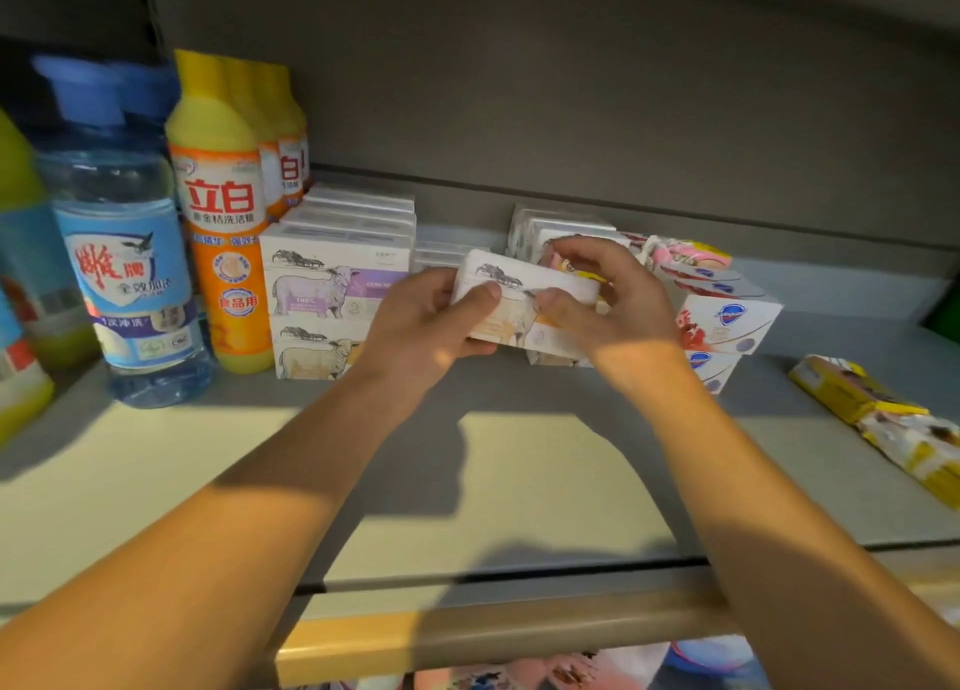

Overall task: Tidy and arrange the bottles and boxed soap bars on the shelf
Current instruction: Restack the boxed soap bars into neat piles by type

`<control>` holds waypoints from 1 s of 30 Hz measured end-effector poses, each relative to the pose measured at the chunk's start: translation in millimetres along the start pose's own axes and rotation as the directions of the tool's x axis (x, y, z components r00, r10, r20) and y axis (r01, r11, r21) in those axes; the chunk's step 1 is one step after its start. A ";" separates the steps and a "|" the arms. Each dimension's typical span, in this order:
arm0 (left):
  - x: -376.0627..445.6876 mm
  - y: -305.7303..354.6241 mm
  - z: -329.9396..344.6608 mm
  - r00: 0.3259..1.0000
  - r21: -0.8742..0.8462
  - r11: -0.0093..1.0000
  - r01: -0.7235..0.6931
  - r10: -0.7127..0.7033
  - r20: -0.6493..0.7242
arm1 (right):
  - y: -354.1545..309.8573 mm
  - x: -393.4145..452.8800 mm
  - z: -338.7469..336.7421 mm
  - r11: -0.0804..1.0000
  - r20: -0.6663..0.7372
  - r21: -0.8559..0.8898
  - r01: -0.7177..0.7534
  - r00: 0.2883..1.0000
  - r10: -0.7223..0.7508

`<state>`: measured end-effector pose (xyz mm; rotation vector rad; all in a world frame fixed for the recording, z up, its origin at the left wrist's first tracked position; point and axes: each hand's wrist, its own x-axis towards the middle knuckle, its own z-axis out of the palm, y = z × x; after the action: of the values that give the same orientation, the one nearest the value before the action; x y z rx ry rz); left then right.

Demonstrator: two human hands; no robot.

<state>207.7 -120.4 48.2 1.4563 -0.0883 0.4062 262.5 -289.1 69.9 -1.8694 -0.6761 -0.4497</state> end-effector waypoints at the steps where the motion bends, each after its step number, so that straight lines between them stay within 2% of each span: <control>1: 0.3 -0.2 1.0 0.999 -0.045 0.998 0.036 -0.037 -0.023 | 4.9 -6.3 0.6 0.996 -0.014 0.088 -0.029 0.999 0.031; 4: 3.8 -0.4 1.8 0.983 -0.196 0.969 0.148 -0.166 -0.079 | 18.4 -20.8 -0.7 0.946 0.069 0.309 -0.098 0.994 0.081; 8: 3.9 -2.9 4.9 0.946 -0.345 0.895 0.282 -0.319 -0.055 | 30.5 -21.9 -8.1 0.940 0.210 0.318 -0.126 0.976 0.060; 12: 2.7 -4.2 8.2 0.933 -0.386 0.862 0.328 -0.360 -0.010 | 35.7 -23.8 -10.7 0.929 0.118 0.338 -0.153 0.986 0.119; 15: 0.8 -4.5 9.2 0.938 -0.421 0.839 0.346 -0.322 0.130 | 34.4 -22.9 -9.6 0.900 0.001 0.362 -0.244 0.965 0.261; 18: -1.6 -5.3 8.6 0.946 -0.335 0.888 0.315 -0.267 0.183 | 30.8 -17.7 -10.2 0.797 -0.005 0.419 -0.435 0.876 0.482; 20: -1.1 -7.9 8.6 0.966 -0.154 0.956 0.251 -0.236 0.109 | 28.4 -16.2 -12.1 0.709 0.073 0.420 -0.567 0.800 0.596; 22: -0.2 -10.5 10.4 0.986 0.008 0.986 0.164 -0.164 0.031 | 28.8 -18.2 -12.0 0.665 0.142 0.361 -0.653 0.744 0.653; 26: -0.8 -12.1 10.6 0.996 0.094 0.994 0.063 -0.056 -0.070 | 30.0 -21.6 -8.8 0.662 0.234 0.293 -0.690 0.723 0.649; 30: 0.5 -12.8 7.3 0.995 0.077 0.995 0.059 -0.052 -0.087 | 27.6 -22.3 -7.2 0.650 0.257 0.346 -0.676 0.735 0.628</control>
<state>213.7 -128.1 37.1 1.5145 0.0367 0.4295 262.9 -309.2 39.8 -1.5820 -0.1008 0.2745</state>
